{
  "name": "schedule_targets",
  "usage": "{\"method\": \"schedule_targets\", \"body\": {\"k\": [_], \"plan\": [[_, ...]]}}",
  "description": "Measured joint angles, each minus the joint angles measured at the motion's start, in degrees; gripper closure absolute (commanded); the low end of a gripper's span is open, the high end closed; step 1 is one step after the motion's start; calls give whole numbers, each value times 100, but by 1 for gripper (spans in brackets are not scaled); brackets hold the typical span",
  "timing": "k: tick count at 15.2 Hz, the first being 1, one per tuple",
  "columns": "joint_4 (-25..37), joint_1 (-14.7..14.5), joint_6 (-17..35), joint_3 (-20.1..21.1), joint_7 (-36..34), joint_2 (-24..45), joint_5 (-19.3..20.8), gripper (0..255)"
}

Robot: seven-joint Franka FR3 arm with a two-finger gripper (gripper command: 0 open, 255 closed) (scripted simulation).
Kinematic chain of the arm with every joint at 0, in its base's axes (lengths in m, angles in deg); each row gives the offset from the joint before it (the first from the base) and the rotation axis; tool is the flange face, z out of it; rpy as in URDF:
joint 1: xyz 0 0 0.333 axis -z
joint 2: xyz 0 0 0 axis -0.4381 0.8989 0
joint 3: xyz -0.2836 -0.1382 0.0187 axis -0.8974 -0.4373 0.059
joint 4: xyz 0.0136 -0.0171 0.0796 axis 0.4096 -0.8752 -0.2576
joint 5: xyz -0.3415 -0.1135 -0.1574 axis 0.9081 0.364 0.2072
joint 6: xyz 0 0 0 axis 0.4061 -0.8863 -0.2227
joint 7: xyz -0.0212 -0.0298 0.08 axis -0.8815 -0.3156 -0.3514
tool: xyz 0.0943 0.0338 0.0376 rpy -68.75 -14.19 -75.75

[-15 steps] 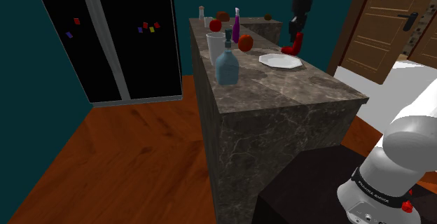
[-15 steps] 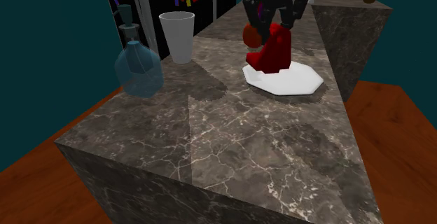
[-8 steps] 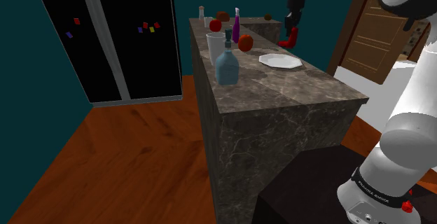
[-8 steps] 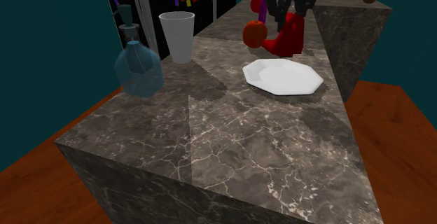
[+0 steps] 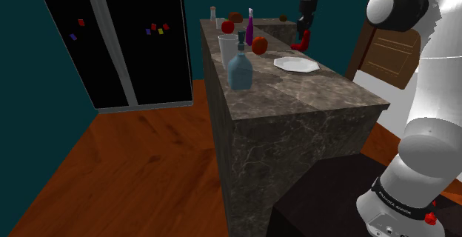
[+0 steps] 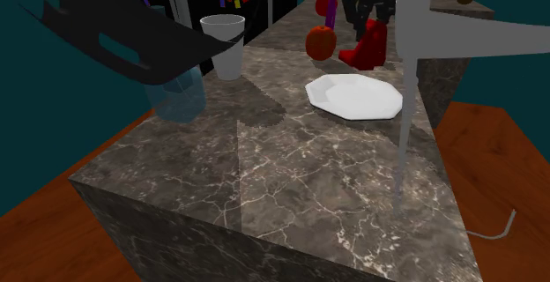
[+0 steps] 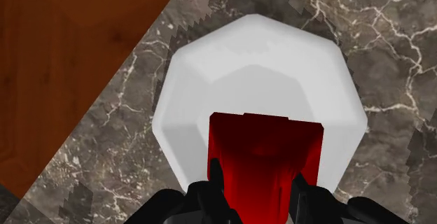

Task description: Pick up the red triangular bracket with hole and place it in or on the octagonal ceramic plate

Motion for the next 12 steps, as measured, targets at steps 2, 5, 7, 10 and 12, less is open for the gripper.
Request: {"method": "schedule_targets", "body": {"k": [2, 5, 7, 10, 12], "plan": [[-249, -38, 182, 5, -29, -68, 26, 255], [-617, -67, 473, 5, -44, -146, 52, 255], [-823, -80, 643, 4, -51, -183, 65, 255], [-1085, -101, 877, 9, -71, -211, 76, 255], [-1267, -108, 1046, 10, -76, -223, 81, 255]]}}
